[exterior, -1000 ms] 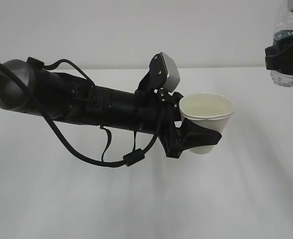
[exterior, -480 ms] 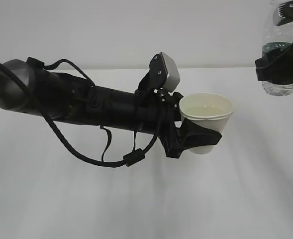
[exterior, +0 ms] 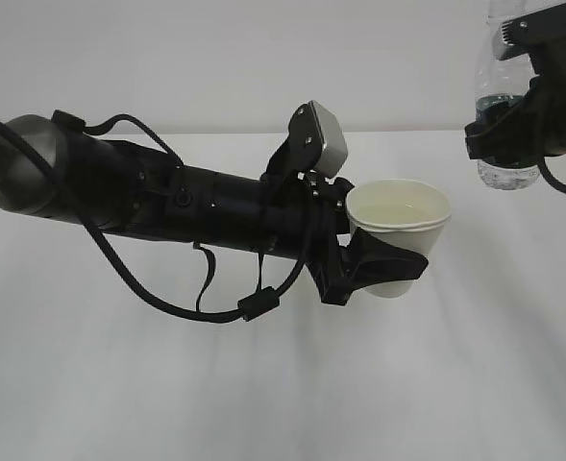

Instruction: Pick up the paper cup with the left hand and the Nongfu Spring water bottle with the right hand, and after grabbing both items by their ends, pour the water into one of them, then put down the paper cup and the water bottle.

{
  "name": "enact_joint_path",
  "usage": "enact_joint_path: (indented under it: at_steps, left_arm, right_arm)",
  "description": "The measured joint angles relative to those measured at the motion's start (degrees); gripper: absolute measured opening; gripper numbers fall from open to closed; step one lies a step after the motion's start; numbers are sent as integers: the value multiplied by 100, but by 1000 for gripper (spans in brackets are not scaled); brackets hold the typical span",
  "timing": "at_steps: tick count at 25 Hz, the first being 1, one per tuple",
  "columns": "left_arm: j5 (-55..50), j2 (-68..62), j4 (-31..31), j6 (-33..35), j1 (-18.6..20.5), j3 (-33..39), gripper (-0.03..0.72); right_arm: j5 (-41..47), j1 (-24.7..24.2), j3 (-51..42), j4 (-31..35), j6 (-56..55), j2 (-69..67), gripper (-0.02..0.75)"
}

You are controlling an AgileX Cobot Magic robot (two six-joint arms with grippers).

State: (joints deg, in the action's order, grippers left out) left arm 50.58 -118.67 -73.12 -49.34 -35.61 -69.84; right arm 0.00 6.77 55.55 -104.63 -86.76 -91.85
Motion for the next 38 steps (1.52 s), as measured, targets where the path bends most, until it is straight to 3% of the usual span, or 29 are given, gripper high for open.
enact_joint_path:
  at_steps: [8, 13, 21, 30, 38]
  left_arm:
    - [-25, 0, 10, 0, 0, 0, 437]
    - [-36, 0, 9, 0, 0, 0, 437]
    - [-45, 0, 9, 0, 0, 0, 437]
    - [-45, 0, 9, 0, 0, 0, 437]
    - [-48, 0, 9, 0, -70, 0, 437]
  right_arm:
    - [-451, 0, 387, -21, 356, -321, 396]
    - [-742, -11, 481, 52, 1162, -379, 395]
    - [-1574, -110, 481, 2093, 3523, -465, 395]
    - [-1601, -620, 470, 3509, 3835, -521, 394]
    - [-1665, -677, 153, 4903, 4656, -749, 393]
